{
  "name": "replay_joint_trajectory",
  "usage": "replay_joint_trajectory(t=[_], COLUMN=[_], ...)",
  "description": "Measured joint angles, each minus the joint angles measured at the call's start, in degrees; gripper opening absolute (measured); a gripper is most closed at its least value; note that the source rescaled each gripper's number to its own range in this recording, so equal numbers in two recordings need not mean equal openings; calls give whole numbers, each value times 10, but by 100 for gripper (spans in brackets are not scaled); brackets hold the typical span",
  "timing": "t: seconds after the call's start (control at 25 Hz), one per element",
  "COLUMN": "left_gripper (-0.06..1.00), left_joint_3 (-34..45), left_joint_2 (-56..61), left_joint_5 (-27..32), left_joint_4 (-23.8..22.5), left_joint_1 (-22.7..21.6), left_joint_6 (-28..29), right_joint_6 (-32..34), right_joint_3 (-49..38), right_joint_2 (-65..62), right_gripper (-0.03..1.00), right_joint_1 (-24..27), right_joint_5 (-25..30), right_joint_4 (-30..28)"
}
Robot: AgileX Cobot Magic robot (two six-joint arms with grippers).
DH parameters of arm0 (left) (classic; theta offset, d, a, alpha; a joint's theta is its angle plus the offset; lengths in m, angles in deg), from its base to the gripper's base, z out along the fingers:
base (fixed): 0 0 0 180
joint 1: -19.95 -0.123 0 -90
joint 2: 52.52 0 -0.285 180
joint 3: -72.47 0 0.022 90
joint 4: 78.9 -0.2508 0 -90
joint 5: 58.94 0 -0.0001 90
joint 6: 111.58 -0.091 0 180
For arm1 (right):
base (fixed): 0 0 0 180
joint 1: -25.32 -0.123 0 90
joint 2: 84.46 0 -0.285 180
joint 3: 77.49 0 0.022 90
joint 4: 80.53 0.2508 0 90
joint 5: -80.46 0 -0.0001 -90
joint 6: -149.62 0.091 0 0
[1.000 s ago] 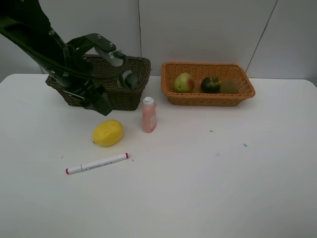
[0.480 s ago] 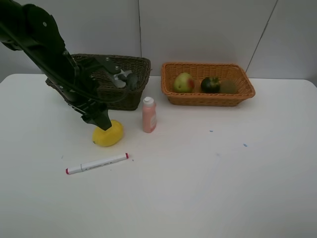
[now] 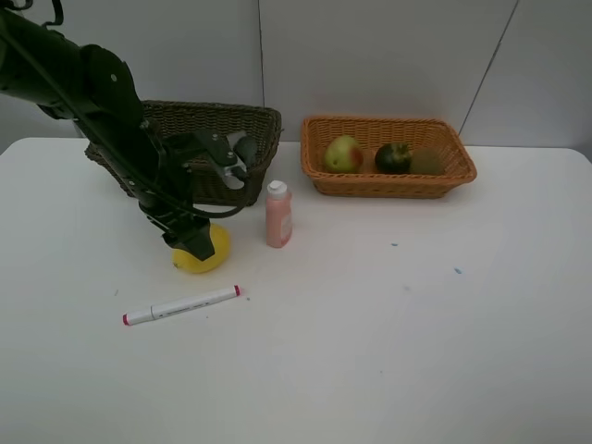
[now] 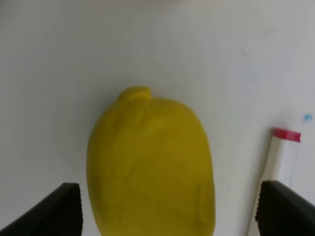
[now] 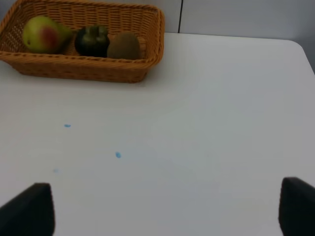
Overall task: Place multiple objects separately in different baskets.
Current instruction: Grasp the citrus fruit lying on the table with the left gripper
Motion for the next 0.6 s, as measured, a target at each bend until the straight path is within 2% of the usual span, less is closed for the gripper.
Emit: replay_joint_trajectory(t=[0.6], left_gripper=[92], left_joint_3=[-42], left_joint_2=[-62], left_joint_5=[-6], left_joint_4=[-15], left_joint_1=[2], left_joint_6=[-2], right_joint_6=[0], right_joint_3=[0], right_joint_2=[0], right_gripper=[100], right_joint_1=[0], right_joint_5=[0], right_joint_4=[0])
